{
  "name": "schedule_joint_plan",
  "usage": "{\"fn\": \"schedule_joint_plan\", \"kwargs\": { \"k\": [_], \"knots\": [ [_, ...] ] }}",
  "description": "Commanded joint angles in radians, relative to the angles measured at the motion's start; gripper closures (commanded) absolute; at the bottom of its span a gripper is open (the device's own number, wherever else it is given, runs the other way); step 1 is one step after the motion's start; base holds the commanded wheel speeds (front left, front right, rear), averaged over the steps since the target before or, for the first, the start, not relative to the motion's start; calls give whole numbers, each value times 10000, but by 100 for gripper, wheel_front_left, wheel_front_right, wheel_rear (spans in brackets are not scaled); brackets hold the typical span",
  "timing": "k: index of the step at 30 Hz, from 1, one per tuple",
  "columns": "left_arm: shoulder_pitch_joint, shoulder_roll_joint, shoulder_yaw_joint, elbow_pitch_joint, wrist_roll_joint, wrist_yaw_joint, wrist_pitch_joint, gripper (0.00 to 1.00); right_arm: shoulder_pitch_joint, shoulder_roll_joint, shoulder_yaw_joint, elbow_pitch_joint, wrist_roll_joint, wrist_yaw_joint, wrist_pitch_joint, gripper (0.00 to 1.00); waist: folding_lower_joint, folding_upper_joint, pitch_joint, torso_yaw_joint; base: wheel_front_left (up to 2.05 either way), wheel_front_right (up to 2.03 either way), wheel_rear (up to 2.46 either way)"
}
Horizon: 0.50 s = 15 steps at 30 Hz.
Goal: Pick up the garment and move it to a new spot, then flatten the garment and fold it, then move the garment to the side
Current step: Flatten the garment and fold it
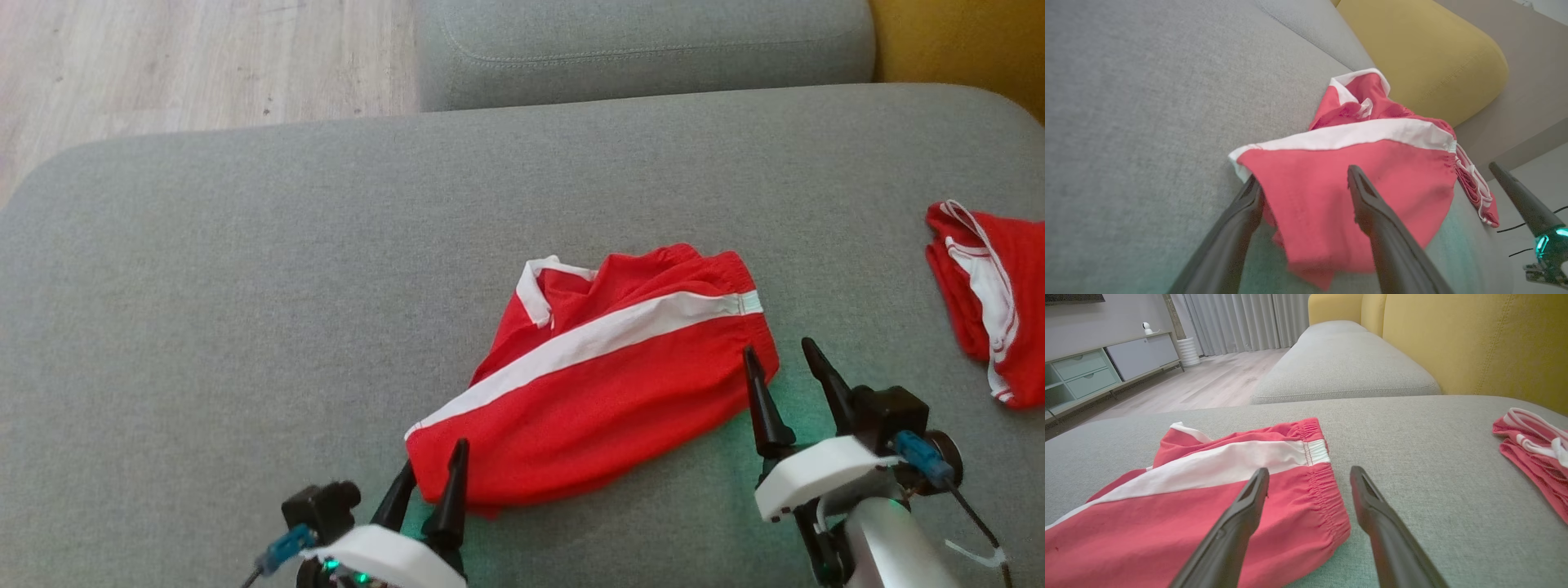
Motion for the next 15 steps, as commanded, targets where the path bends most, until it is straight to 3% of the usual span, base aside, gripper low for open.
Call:
{"fn": "schedule_joint_plan", "kwargs": {
  "k": [1,2,4,5,6,8,9,10,15],
  "knots": [
    [-557,131,136,-416,-133,-56,-198,0,-255,-1,255,-270,103,33,-80,0,0,-1,29,8,0,0,0],
    [-557,131,136,-416,-133,-56,-198,0,-255,-1,255,-270,103,33,-80,0,0,-1,29,8,0,0,0],
    [-636,229,-35,-483,-237,-56,-232,22,-253,-1,297,-263,145,33,-80,0,0,-1,72,4,0,0,0],
    [-636,229,-35,-483,-237,-56,-232,22,-253,-1,297,-263,145,33,-80,0,0,-1,72,4,0,0,0],
    [-668,253,-88,-492,-267,-56,-239,47,-253,-1,309,-246,153,33,-80,0,0,-1,88,-1,0,0,0],
    [-744,302,-138,-530,-283,-56,-250,67,-263,-1,326,-215,168,33,-80,0,0,-1,125,-15,0,0,0],
    [-797,317,-34,-596,-243,-56,-252,89,-274,-1,332,-200,172,33,-80,0,0,-1,155,-21,0,0,0],
    [-842,328,150,-670,-157,-56,-254,100,-289,-1,334,-192,176,33,-80,0,0,-1,180,-28,0,0,0],
    [-1437,400,1295,-1116,1410,-57,-257,100,-431,-1,335,-145,237,33,-80,0,0,-1,356,-53,0,0,0]
  ]
}}
